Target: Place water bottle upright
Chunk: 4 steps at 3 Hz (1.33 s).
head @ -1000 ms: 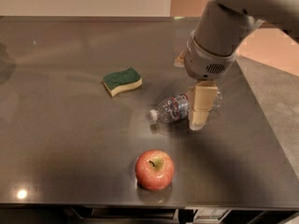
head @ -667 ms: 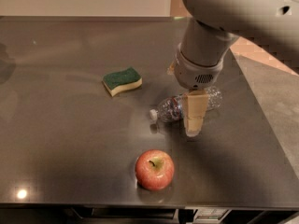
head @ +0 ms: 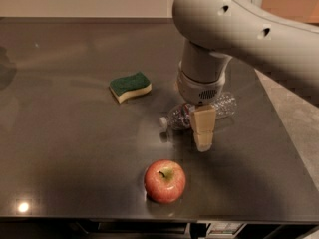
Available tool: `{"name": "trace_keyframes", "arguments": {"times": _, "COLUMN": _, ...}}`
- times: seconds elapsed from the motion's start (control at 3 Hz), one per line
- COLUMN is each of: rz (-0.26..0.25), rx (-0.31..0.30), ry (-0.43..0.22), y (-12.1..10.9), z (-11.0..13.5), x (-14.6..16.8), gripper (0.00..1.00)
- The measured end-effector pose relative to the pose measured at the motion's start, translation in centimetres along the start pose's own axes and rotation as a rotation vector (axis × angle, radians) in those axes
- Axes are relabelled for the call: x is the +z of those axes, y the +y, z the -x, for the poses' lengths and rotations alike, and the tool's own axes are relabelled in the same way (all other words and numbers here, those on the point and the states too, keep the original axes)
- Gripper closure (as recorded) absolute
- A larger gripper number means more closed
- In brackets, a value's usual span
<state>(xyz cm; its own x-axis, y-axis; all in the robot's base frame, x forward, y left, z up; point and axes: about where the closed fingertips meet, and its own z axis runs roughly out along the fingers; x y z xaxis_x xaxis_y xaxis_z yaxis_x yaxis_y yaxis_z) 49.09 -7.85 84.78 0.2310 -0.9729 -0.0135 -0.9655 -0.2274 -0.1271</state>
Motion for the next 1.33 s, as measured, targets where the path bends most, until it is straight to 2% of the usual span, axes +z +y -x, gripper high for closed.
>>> {"name": "trace_keyframes", "arguments": {"times": 0.33, "rz": 0.017, "rx": -0.006, "ry": -0.001, "y": -0.4, "z": -0.3, "x": 0.5, "gripper": 0.17}}
{"name": "trace_keyframes", "arguments": {"times": 1.0, "rz": 0.029, "rx": 0.014, "ry": -0.011, "y": -0.7, "z": -1.3, "x": 0.2, "gripper": 0.64}}
{"name": "trace_keyframes", "arguments": {"times": 1.33, "rz": -0.003, "rx": 0.069, "ry": -0.073, "y": -0.6, "z": -2.2, "x": -1.3, "gripper": 0.87}}
